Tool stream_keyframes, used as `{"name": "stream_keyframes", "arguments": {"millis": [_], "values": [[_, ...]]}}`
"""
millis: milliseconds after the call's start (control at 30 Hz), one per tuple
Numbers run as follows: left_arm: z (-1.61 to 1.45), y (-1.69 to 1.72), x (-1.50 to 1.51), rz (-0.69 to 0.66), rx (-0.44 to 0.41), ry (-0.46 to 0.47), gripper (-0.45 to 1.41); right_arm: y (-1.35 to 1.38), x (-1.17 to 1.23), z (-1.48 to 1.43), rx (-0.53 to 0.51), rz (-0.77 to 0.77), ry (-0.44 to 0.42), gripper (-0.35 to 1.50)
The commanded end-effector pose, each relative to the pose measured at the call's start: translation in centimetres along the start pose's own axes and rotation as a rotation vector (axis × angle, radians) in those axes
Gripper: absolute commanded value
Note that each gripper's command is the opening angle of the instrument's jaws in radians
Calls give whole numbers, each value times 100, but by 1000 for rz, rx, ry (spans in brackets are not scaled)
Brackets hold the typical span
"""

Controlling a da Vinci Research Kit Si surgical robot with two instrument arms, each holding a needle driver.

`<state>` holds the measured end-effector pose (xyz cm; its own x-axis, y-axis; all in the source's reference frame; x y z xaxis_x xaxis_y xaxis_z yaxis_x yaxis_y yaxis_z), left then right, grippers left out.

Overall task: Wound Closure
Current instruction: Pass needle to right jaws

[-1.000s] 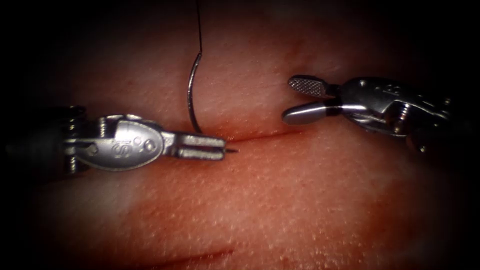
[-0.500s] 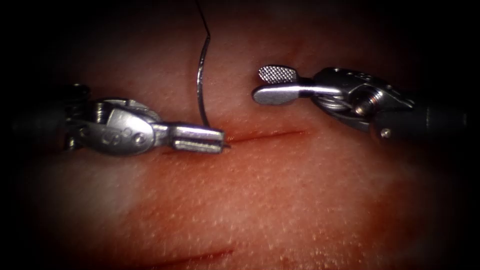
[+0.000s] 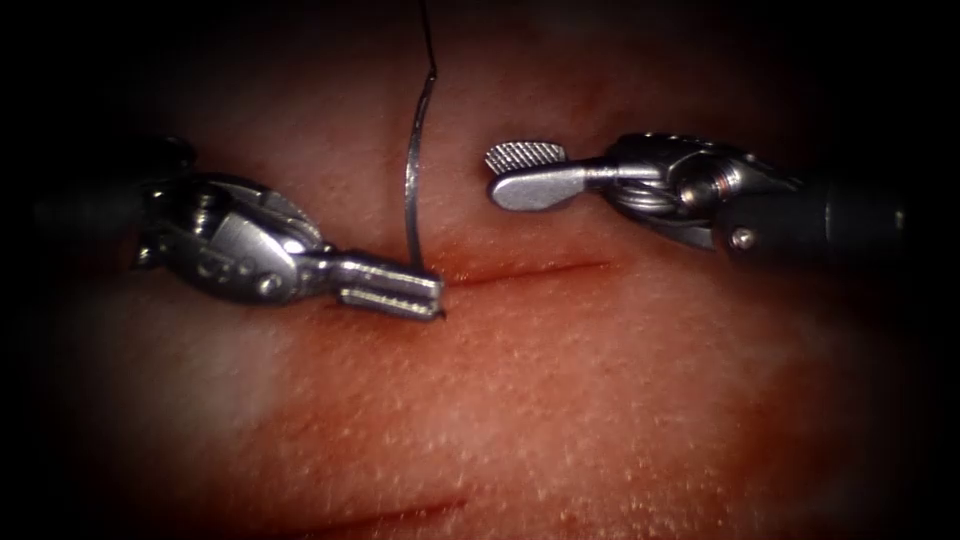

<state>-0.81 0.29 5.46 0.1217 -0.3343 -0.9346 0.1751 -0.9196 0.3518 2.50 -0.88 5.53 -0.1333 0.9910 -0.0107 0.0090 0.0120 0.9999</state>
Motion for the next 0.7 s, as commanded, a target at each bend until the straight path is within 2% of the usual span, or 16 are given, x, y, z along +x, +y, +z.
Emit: {"name": "stream_keyframes", "arguments": {"millis": [33,533,700], "values": [[4,-3,-6,3,0,3,-45,1,1,12,21,9,-3,141],[7,0,-2,29,-4,28,-45,-5,-4,40,135,58,11,136],[9,0,-1,30,-7,28,-45,-7,-6,45,153,82,20,145]]}}
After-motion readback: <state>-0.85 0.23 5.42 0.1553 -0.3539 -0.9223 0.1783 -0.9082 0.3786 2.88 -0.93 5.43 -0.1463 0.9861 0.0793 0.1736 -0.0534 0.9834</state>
